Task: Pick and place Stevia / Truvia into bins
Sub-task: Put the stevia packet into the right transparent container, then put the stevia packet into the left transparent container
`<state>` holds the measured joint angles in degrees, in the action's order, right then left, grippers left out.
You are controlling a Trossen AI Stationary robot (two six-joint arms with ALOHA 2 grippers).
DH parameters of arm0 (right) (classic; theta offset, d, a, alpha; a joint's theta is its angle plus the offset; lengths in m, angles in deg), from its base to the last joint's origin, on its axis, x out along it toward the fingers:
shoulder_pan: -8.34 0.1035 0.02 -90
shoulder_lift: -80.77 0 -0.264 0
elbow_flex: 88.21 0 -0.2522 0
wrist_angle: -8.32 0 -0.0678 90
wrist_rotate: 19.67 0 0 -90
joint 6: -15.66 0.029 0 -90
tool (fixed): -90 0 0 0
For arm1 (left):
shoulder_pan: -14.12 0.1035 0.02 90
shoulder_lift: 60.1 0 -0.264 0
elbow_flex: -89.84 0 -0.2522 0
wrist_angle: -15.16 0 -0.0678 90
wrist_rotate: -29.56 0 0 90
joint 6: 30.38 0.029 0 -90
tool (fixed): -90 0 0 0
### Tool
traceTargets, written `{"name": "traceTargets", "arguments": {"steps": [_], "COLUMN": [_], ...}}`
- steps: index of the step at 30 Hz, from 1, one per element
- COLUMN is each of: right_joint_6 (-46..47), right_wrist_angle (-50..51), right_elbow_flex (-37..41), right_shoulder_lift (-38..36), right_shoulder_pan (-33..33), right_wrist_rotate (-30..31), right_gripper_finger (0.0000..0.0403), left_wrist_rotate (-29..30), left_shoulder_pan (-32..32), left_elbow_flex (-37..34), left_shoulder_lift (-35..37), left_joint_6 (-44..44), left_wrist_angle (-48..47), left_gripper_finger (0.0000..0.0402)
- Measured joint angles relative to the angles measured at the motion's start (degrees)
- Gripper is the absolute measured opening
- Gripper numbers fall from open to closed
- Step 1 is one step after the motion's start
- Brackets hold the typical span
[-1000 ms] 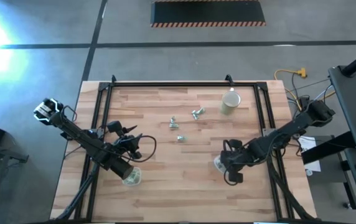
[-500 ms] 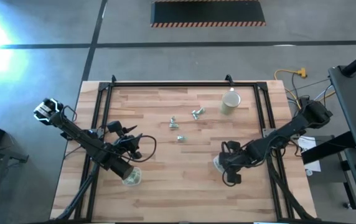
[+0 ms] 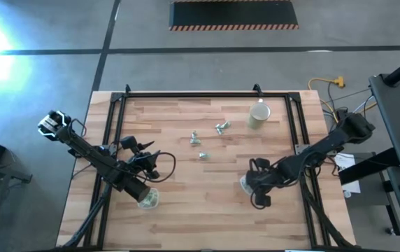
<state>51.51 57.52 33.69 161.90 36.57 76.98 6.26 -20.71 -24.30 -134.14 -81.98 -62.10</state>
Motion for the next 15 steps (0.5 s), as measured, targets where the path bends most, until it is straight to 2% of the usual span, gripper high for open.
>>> {"name": "traceTargets", "arguments": {"steps": [8,15], "right_joint_6": [0.0,0.0], "right_wrist_angle": [0.5,0.8], "right_elbow_flex": [-0.1,-0.1], "right_shoulder_lift": [-2.8,-7.1], "right_shoulder_pan": [0.0,0.0], "right_wrist_rotate": [0.9,2.9], "right_gripper_finger": [0.0123,0.0121], "left_wrist_rotate": [0.0,0.0], "left_shoulder_pan": [0.0,0.0], "left_elbow_flex": [0.0,0.0], "left_shoulder_lift": [0.0,0.0], "left_joint_6": [0.0,0.0], "left_wrist_angle": [0.0,0.3], "left_gripper_finger": [0.0184,0.0184]}}
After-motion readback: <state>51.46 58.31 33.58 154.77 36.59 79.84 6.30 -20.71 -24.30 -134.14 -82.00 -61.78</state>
